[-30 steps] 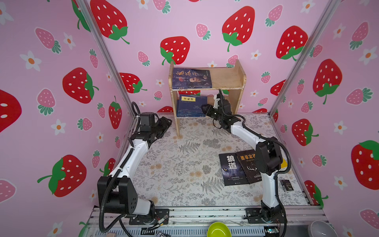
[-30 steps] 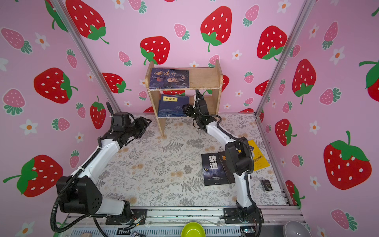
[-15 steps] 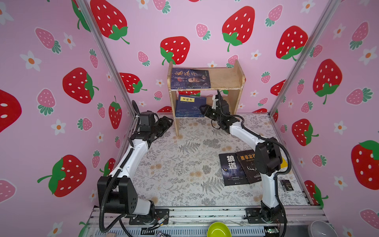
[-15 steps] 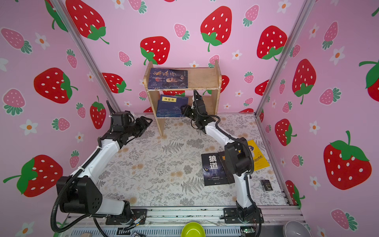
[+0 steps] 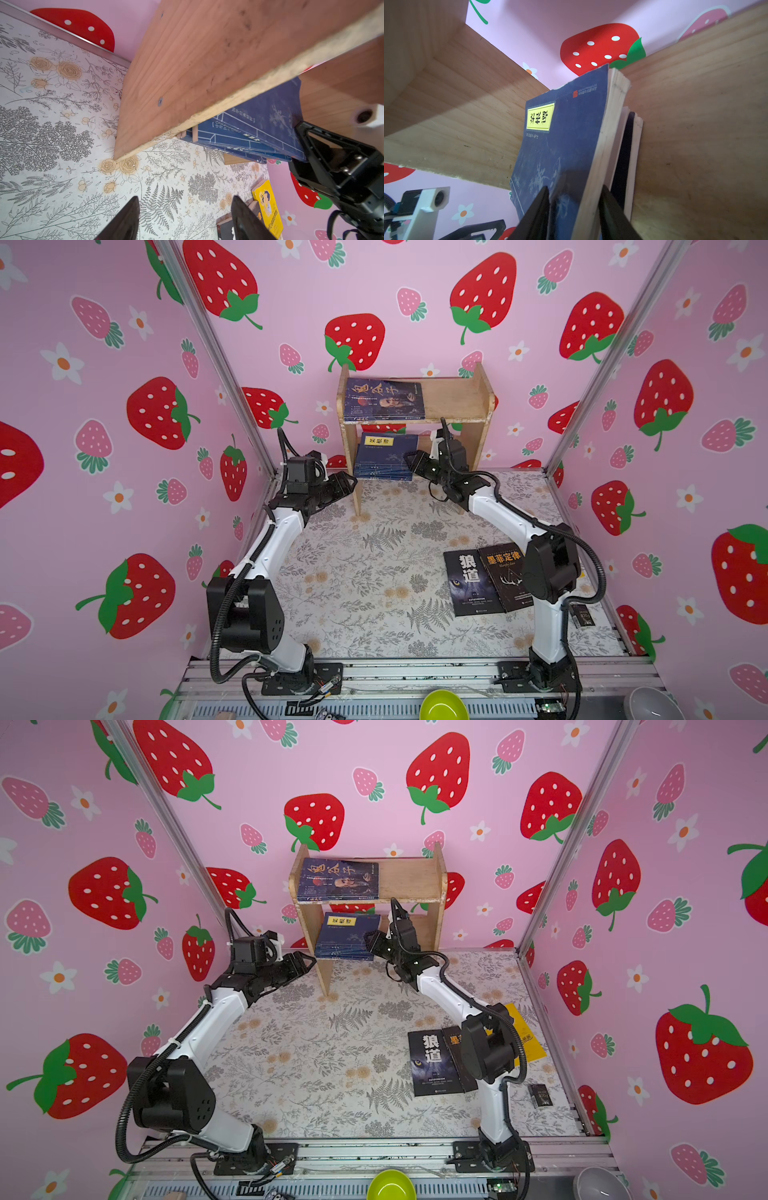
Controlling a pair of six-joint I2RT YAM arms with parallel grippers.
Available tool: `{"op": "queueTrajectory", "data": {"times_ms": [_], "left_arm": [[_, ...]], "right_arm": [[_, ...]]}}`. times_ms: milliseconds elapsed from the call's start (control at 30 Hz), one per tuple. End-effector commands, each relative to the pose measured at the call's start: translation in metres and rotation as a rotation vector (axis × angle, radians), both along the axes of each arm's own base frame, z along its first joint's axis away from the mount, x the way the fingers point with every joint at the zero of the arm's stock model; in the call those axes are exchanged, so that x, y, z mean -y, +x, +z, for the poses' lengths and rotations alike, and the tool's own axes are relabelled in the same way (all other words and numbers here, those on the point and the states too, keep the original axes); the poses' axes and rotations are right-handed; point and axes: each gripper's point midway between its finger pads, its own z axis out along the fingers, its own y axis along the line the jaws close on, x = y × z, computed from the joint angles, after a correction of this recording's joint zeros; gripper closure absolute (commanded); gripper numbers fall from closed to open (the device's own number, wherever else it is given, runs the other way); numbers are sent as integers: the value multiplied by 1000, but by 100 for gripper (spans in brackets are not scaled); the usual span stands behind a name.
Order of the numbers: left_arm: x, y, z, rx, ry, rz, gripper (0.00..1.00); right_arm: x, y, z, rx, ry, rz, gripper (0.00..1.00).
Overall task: Stacking books/files
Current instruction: Move the book to the bookshelf.
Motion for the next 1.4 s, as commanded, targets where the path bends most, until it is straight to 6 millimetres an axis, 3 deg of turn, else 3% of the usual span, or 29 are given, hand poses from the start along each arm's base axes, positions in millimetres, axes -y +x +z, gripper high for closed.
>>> {"op": "queueTrajectory", "data": {"times_ms": [0,233,733,1033,1133,1267,1367], "left_arm": [[1,0,14,34,6,-24,30],[1,0,16,32,10,-21,30],[1,-1,9,13,0,-19,30],[2,0,9,12,-17,-18,30],[2,0,9,12,-16,-16,30],[1,-2,7,6,-11,-9,30],[-1,-3,5,-1,-7,-3,30]], "right_arm": [[-18,-26,28,17,50,79,50],[-10,-22,8,-40,-2,32,43],[12,-25,27,18,-81,-36,36],[8,-26,28,13,-72,-20,37],[7,-21,25,19,-79,-22,42],[6,-16,25,11,-44,-20,65],[4,-16,26,12,-7,-6,70]]}}
